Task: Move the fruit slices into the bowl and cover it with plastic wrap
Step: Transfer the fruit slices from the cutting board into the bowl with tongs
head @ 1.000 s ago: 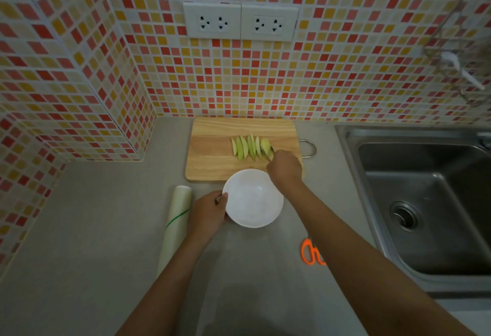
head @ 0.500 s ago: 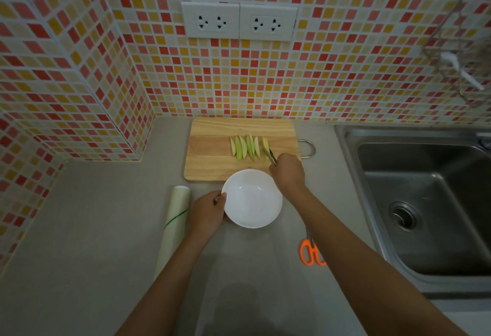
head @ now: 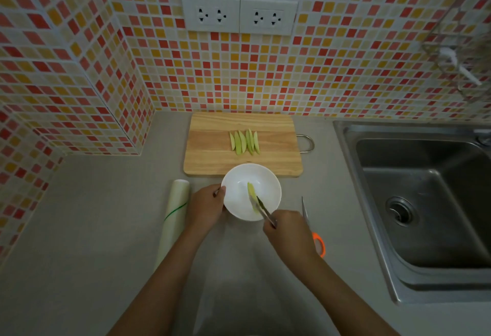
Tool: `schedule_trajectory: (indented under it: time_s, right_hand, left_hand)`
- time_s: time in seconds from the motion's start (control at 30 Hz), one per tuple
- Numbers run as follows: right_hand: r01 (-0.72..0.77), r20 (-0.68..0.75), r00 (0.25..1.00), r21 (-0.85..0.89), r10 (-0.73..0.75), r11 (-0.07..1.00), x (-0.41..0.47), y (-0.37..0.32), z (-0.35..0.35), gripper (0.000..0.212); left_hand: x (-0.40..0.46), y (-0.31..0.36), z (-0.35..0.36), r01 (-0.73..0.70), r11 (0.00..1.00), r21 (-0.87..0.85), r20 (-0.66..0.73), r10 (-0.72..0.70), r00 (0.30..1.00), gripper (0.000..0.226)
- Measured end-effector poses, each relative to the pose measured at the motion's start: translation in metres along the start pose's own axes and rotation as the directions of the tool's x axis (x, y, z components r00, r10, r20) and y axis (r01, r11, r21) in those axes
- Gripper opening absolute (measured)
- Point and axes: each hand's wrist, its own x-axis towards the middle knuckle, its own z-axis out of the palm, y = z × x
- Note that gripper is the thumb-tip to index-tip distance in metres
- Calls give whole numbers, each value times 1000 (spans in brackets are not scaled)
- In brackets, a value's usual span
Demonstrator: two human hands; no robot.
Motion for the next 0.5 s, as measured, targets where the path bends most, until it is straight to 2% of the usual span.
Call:
schedule_trajectory:
  time_s: [0.1, 0.27, 0.4, 0.5]
  right_hand:
    - [-6, -43, 999, -64, 3, 998, 4, -5, -3, 29]
    - [-36, -188, 981, 15, 39, 999, 58, -15, -36, 28]
    - [-55, -97, 994, -13, 54, 998, 115, -23, -39, 10]
    - [-52, -89, 995, -54, 47, 997, 140, -25, -28, 10]
  left_hand:
    - [1, 0, 0, 1, 1000, -10, 6, -1, 1000, 29]
    - [1, 0, 0, -8, 1000, -28, 7, 9, 1000, 29]
    - [2, -1, 0, 6, 999, -37, 13, -6, 1000, 31]
    - [2, -2, 0, 16, 998, -57, 21, -15, 1000, 32]
